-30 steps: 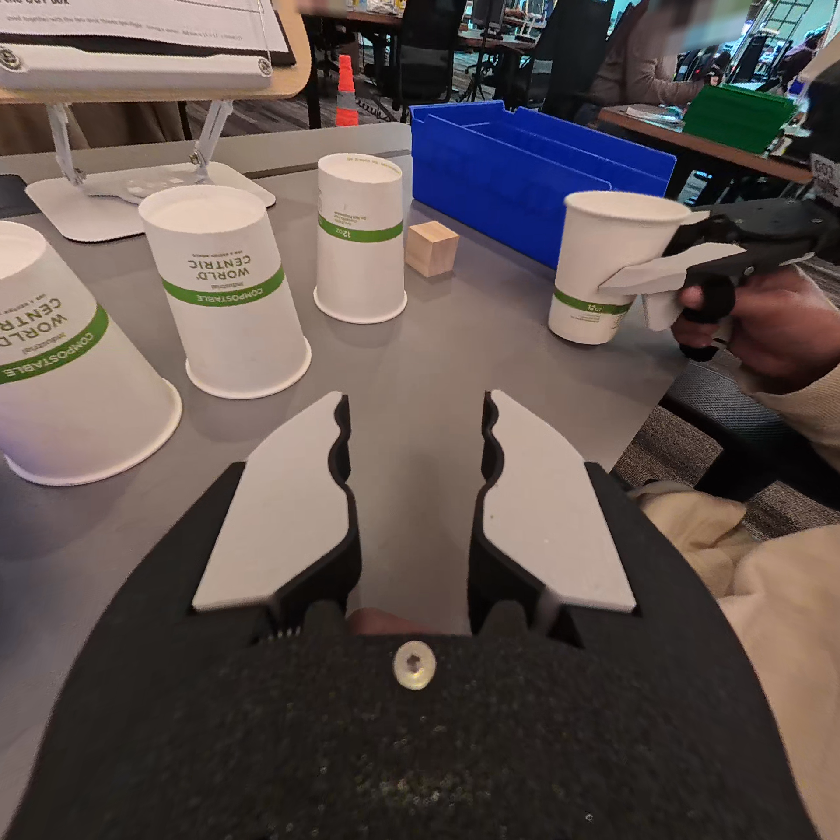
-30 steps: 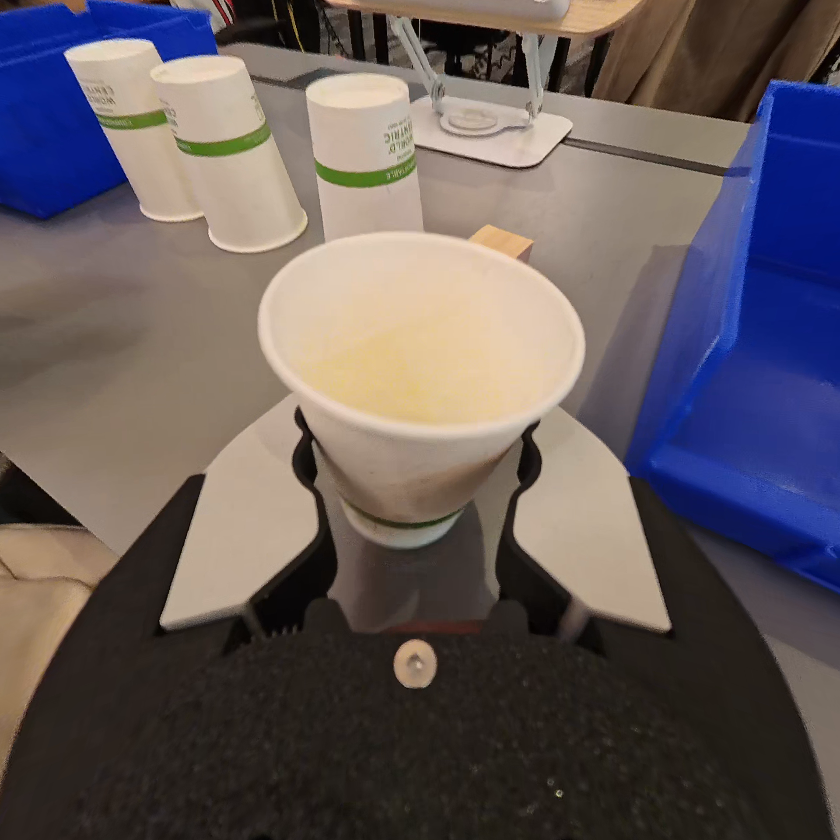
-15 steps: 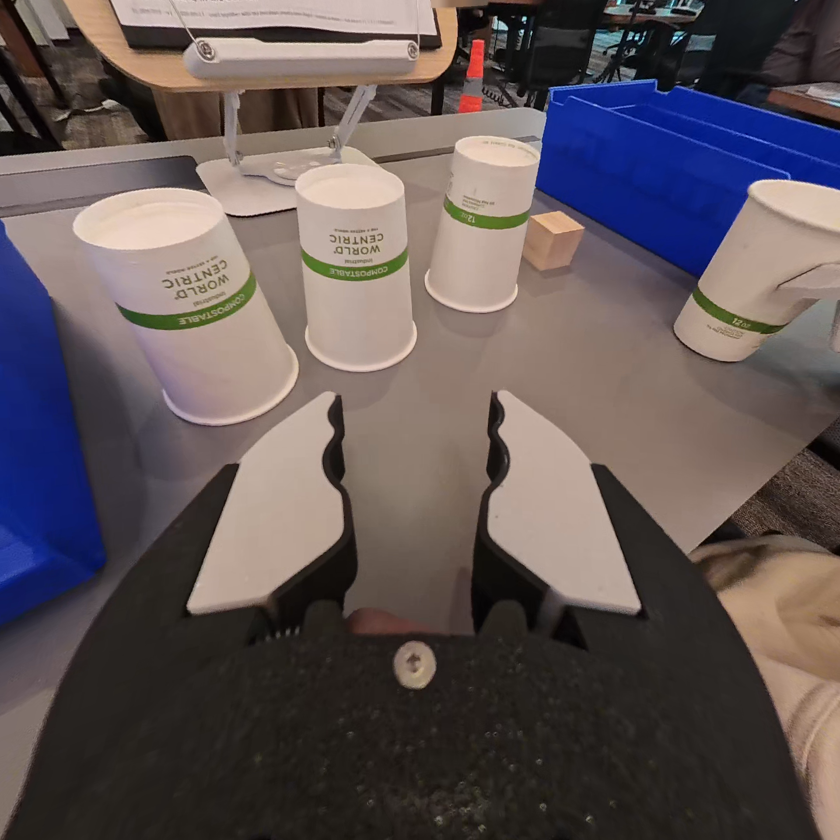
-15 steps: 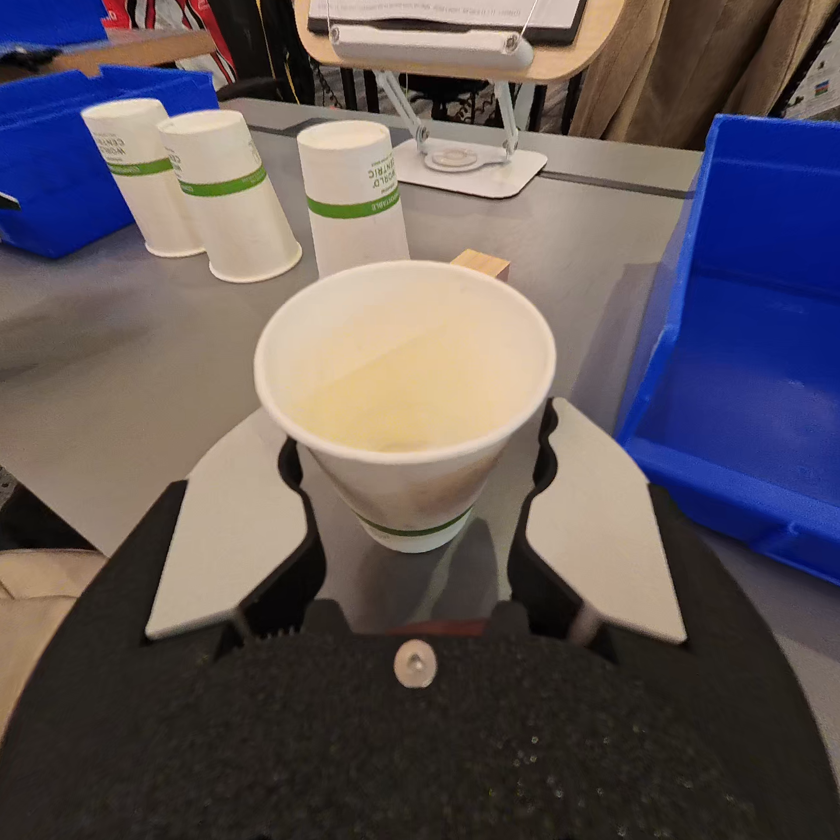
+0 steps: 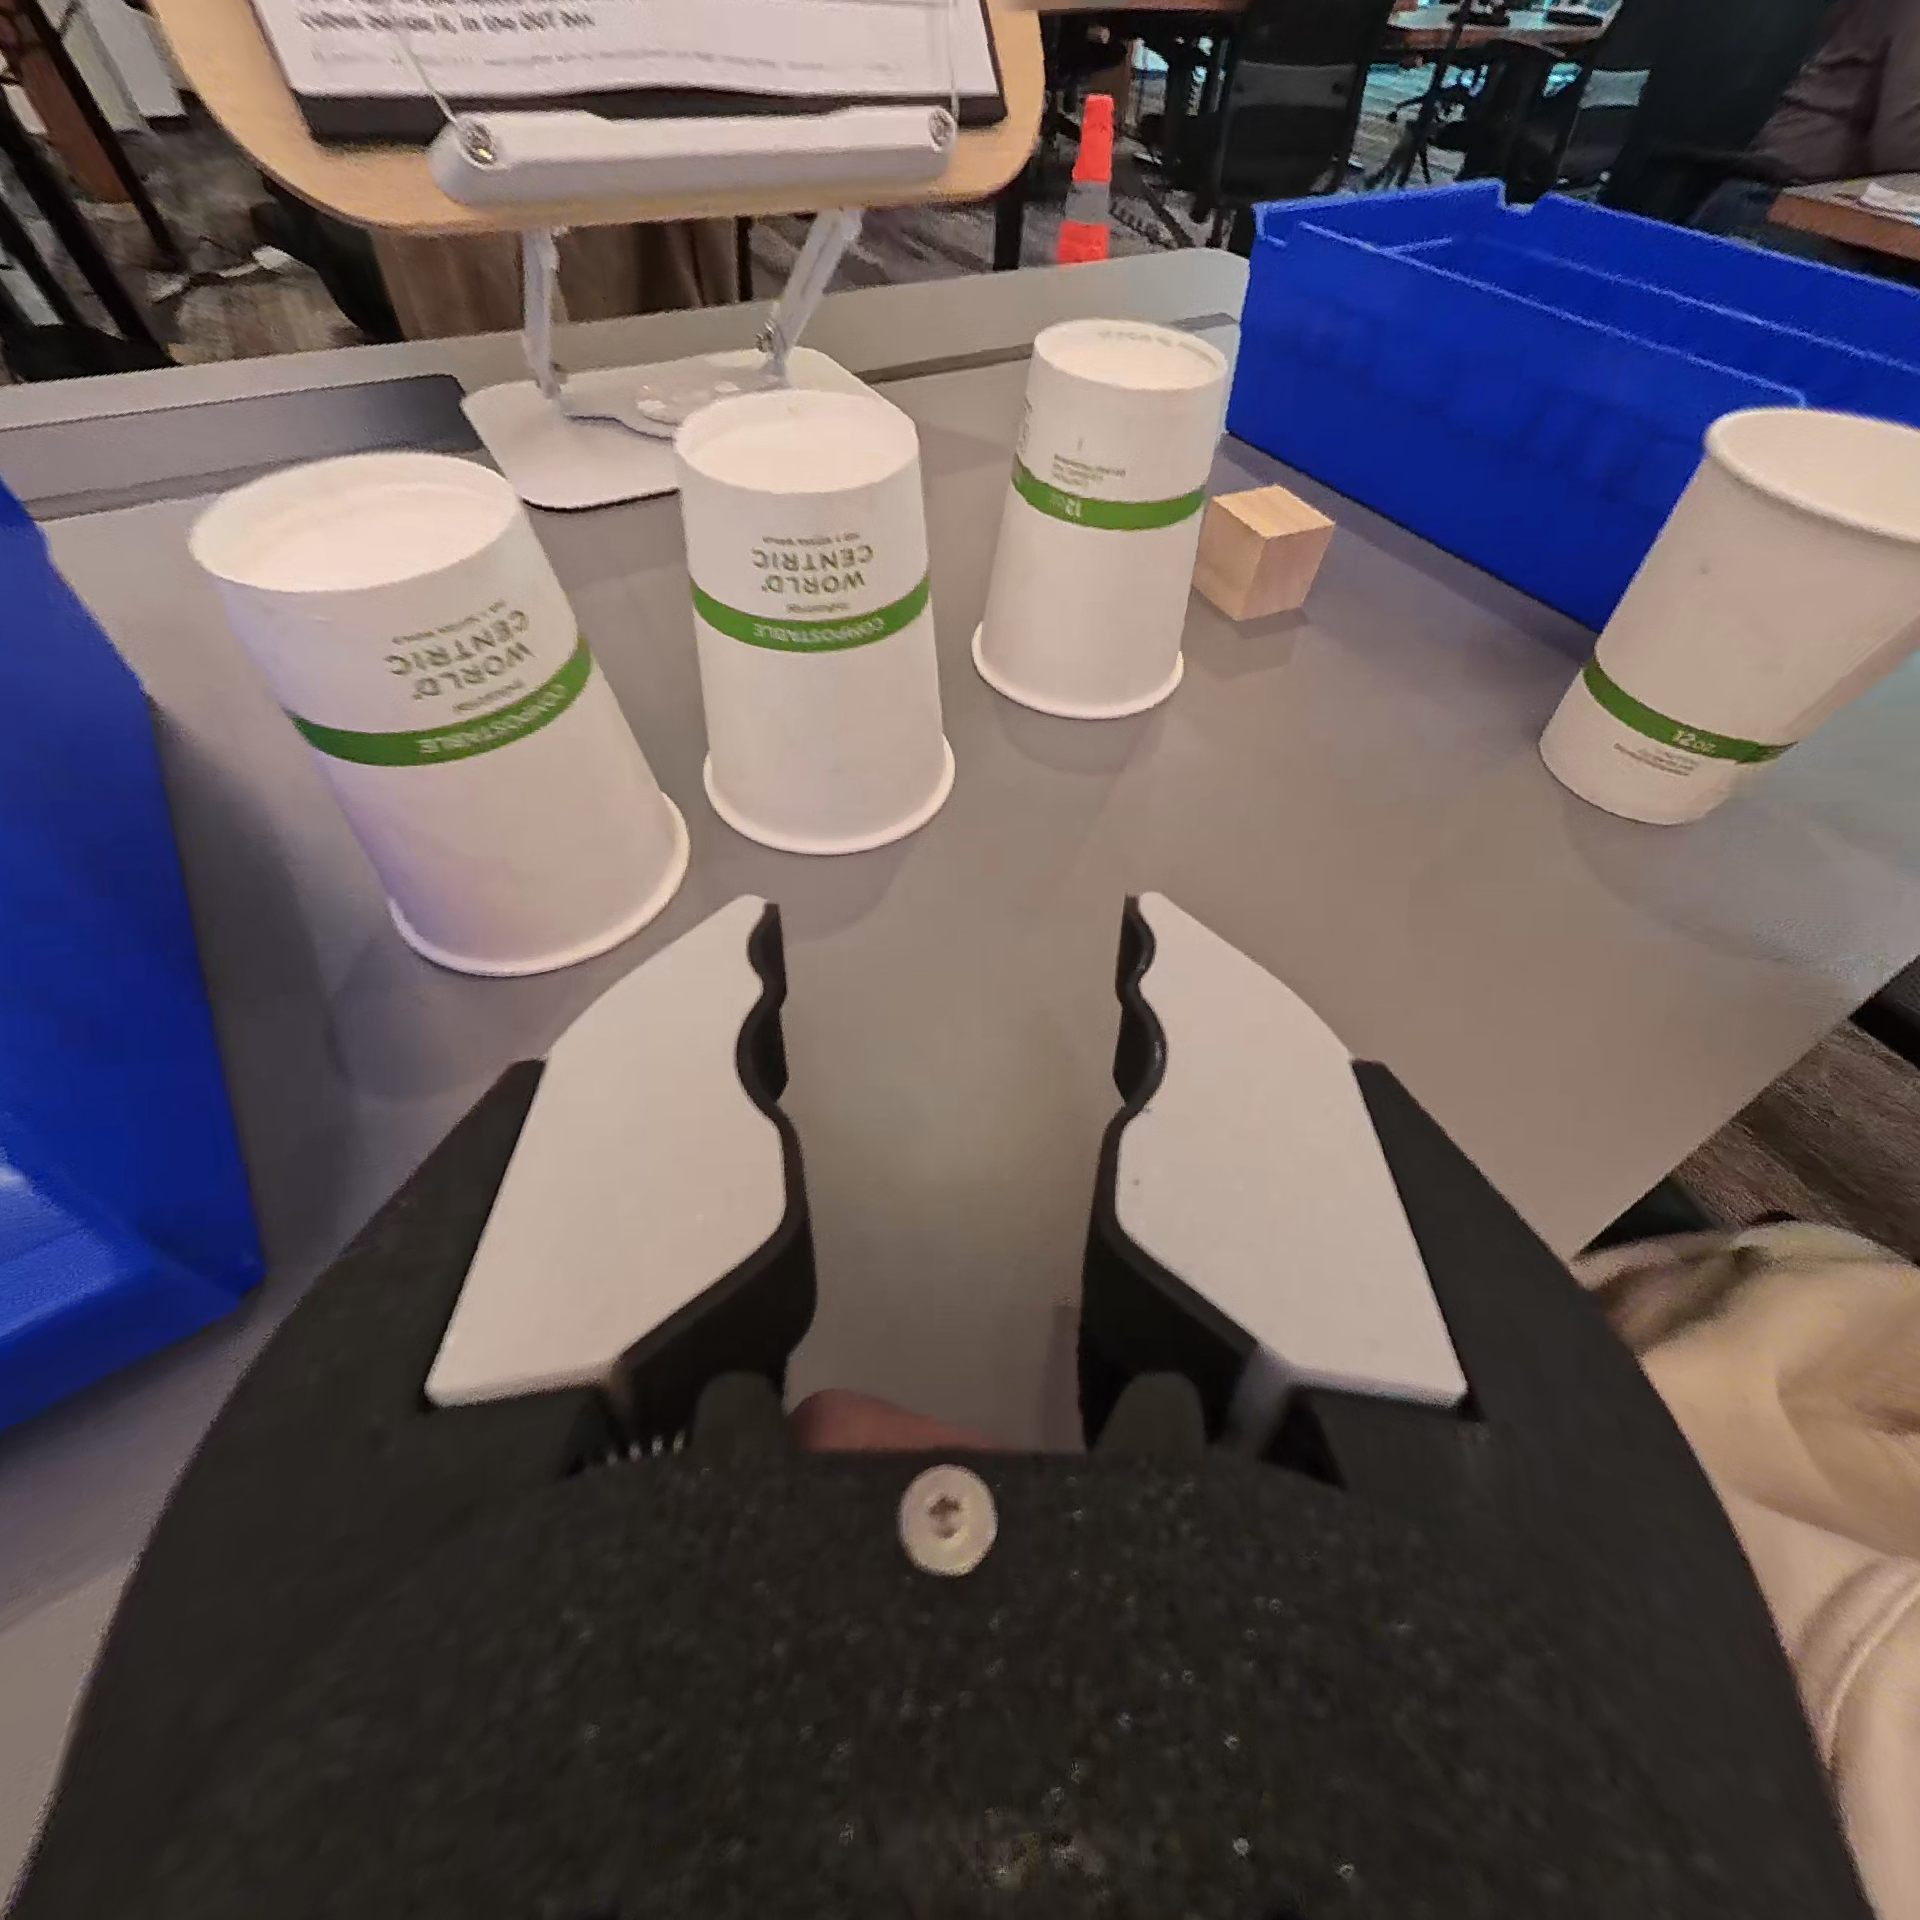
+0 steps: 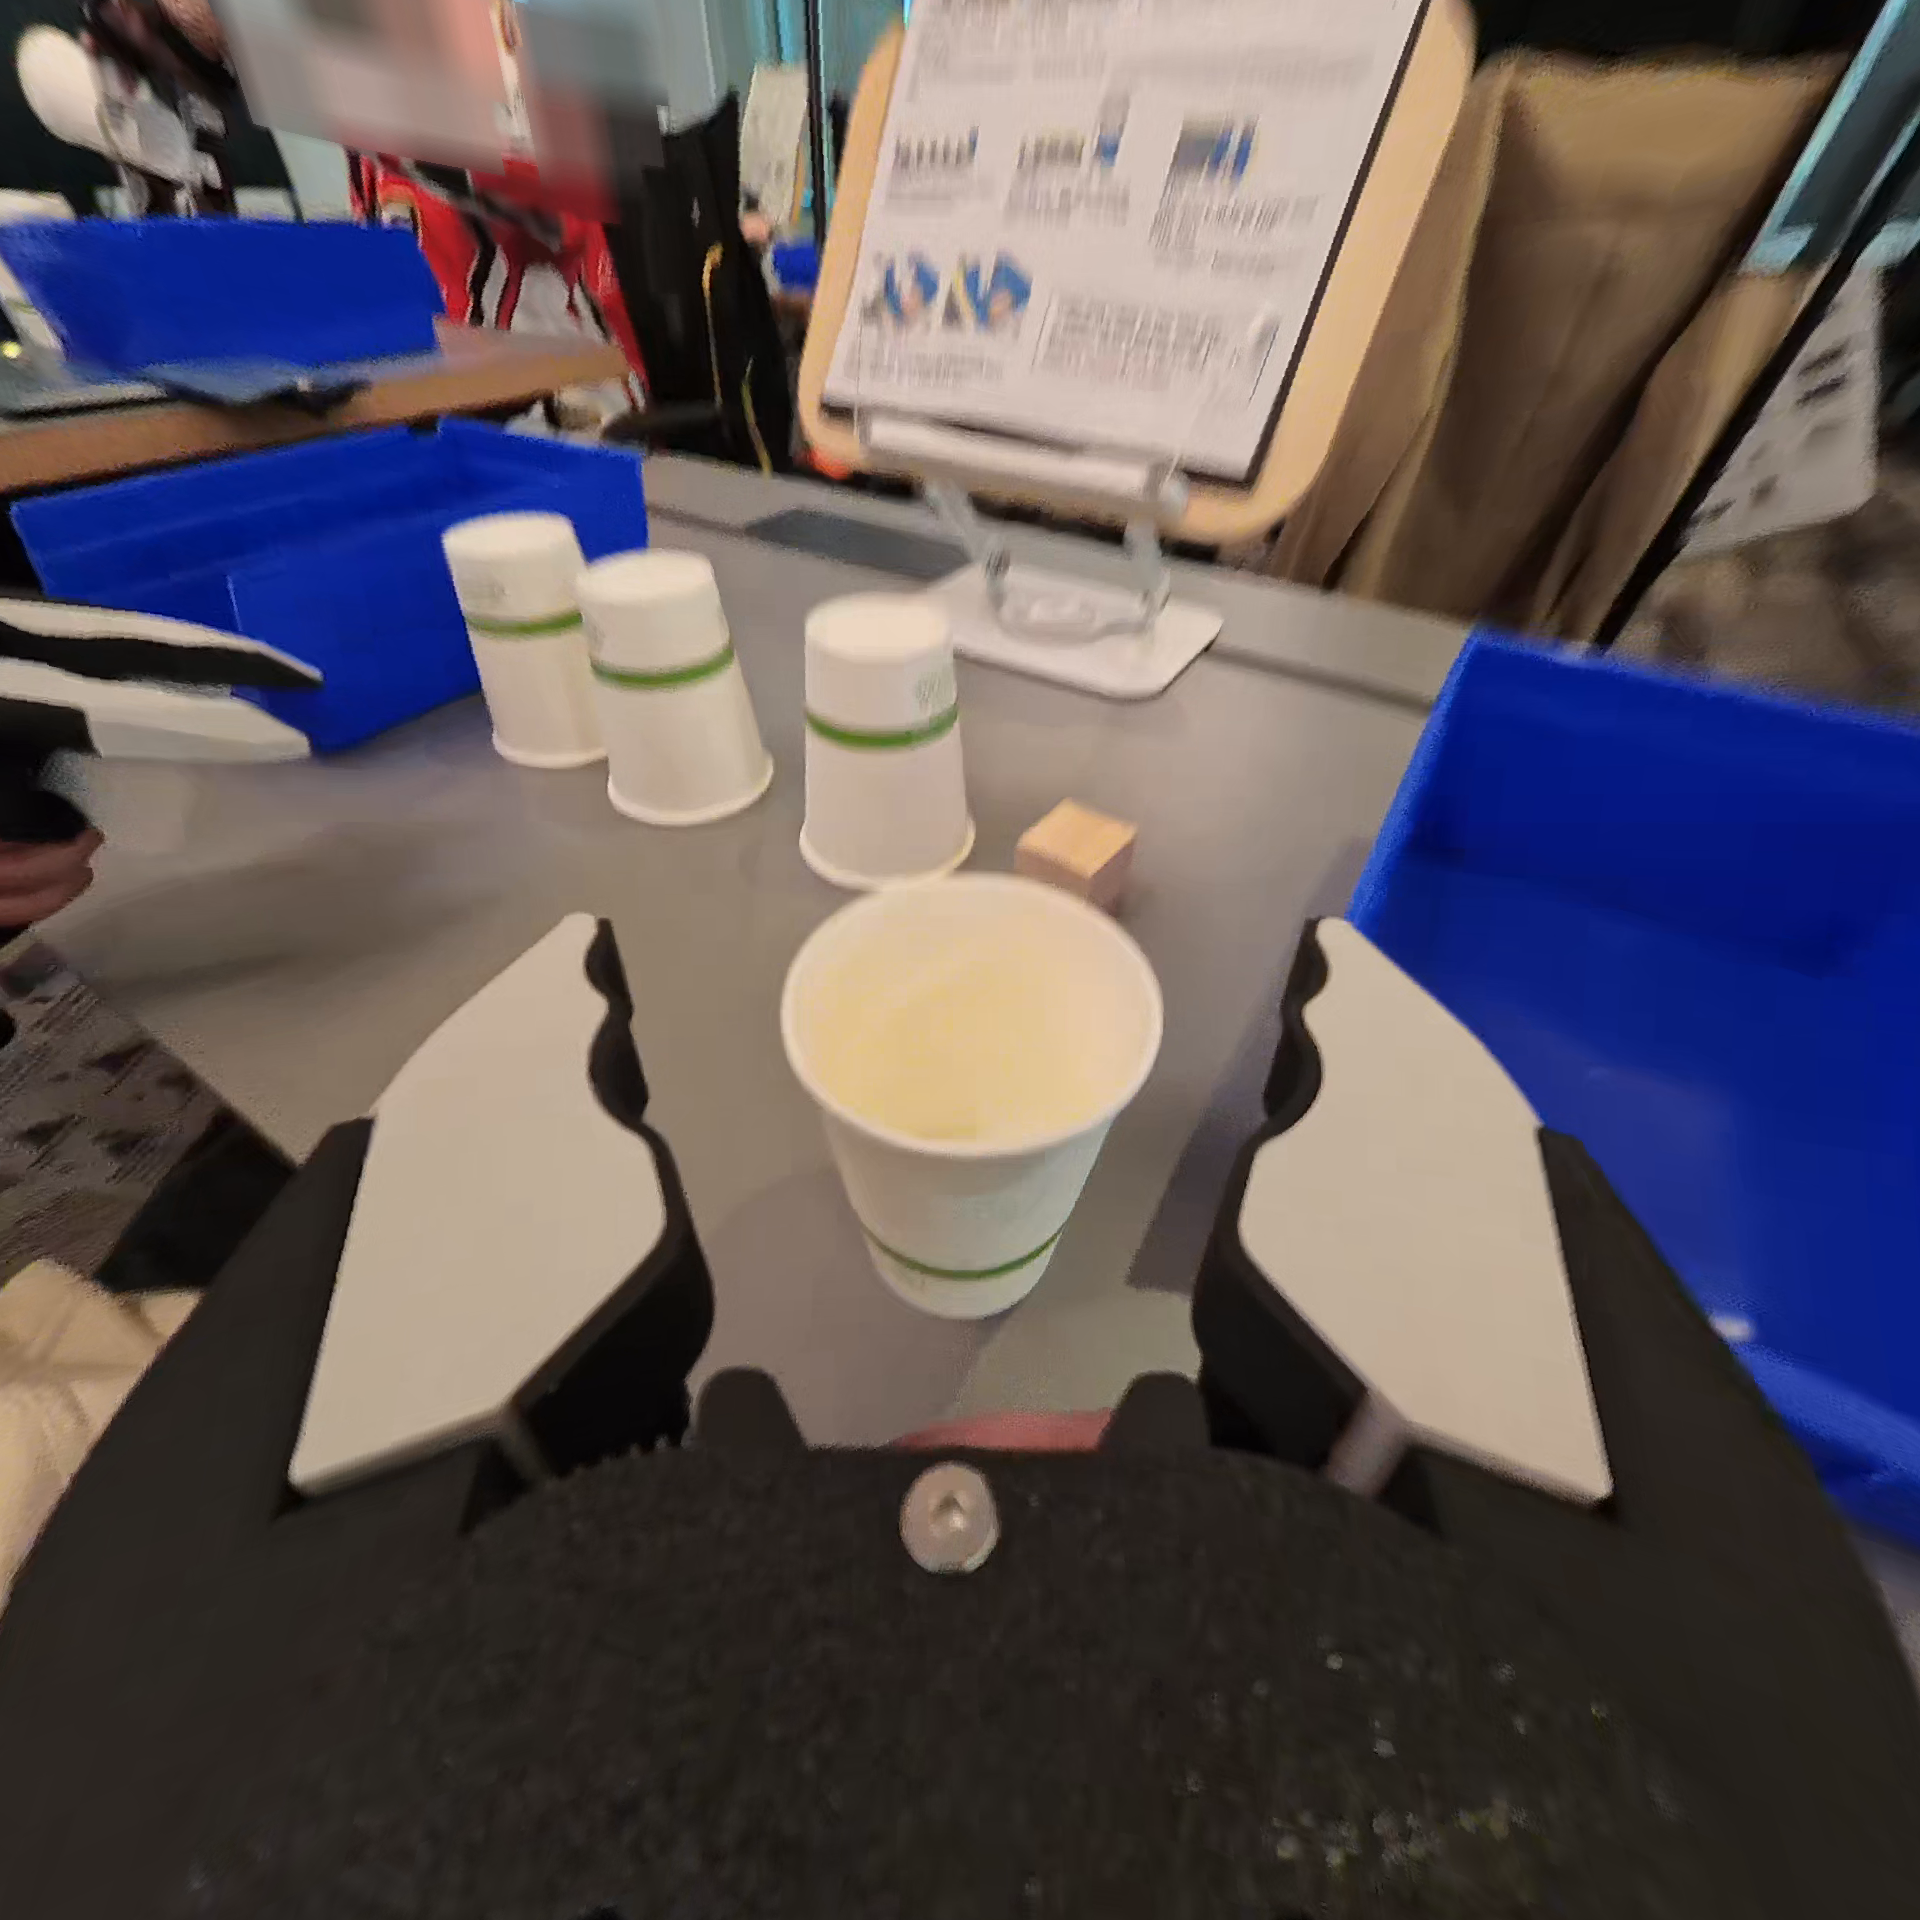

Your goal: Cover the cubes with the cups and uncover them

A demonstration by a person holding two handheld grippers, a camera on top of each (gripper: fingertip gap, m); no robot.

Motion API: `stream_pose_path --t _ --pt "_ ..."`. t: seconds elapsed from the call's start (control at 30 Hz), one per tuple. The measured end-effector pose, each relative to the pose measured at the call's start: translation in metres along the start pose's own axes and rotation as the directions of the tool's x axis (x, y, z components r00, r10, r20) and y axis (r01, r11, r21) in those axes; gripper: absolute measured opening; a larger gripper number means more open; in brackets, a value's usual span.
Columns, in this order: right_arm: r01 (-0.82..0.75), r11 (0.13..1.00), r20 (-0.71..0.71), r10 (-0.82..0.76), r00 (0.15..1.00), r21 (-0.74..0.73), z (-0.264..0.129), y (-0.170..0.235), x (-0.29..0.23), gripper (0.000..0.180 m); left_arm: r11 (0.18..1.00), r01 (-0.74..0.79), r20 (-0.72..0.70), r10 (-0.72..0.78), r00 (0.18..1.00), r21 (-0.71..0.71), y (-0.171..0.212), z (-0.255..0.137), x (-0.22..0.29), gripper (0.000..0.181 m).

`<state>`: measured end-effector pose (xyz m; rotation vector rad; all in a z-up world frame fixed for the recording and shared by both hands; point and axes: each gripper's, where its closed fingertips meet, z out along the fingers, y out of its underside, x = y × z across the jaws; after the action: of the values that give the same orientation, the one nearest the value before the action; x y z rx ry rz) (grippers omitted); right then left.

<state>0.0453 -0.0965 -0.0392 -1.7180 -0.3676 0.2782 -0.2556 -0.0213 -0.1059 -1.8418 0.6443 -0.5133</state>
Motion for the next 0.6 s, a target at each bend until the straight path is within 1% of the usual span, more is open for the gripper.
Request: stream_pose_path --t 0.07,0.13,0.17,0.27,0.33,0.4,0.47,0.6 --pt "0.047 0.996 -0.018 -0.045 0.999 0.076 -0.011 -0.031 -0.012 0.113 1.0 -0.002 0.048 0.0 0.999 0.027 -0.006 -0.005 -0.006 0.061" --pt "0.063 0.991 0.056 -0.07 0.996 0.115 -0.01 -0.047 -0.048 0.112 0.999 -0.012 0.108 0.007 0.994 0.048 -0.009 -0.01 -0.013 0.061" --pt "0.066 0.993 0.118 -0.077 0.99 0.099 -0.003 -0.044 -0.072 0.113 0.998 -0.016 0.133 0.008 0.991 0.057 -0.011 -0.012 -0.015 0.062" --pt "0.061 0.998 0.338 -0.061 0.939 0.011 0.025 -0.007 -0.153 0.111 0.997 -0.016 0.155 0.005 0.988 0.069 -0.01 -0.014 -0.016 0.061" --pt "0.051 0.996 0.42 -0.013 0.908 -0.079 0.043 0.026 -0.186 0.111 0.998 -0.001 0.143 -0.008 0.99 0.06 -0.007 -0.012 -0.013 0.061" --pt "0.036 0.993 0.411 0.014 0.911 -0.113 0.059 0.045 -0.193 0.11 0.999 -0.003 0.14 -0.004 0.99 0.049 -0.005 -0.01 -0.011 0.061" --pt "0.004 0.99 0.398 0.053 0.916 -0.142 0.068 0.054 -0.193 0.109 0.999 -0.013 0.144 0.008 0.989 0.039 -0.002 -0.008 -0.009 0.061" --pt "0.005 0.989 0.366 0.049 0.929 -0.146 0.074 0.058 -0.183 0.107 1.0 -0.017 0.127 0.014 0.992 0.017 0.002 -0.005 -0.005 0.062"
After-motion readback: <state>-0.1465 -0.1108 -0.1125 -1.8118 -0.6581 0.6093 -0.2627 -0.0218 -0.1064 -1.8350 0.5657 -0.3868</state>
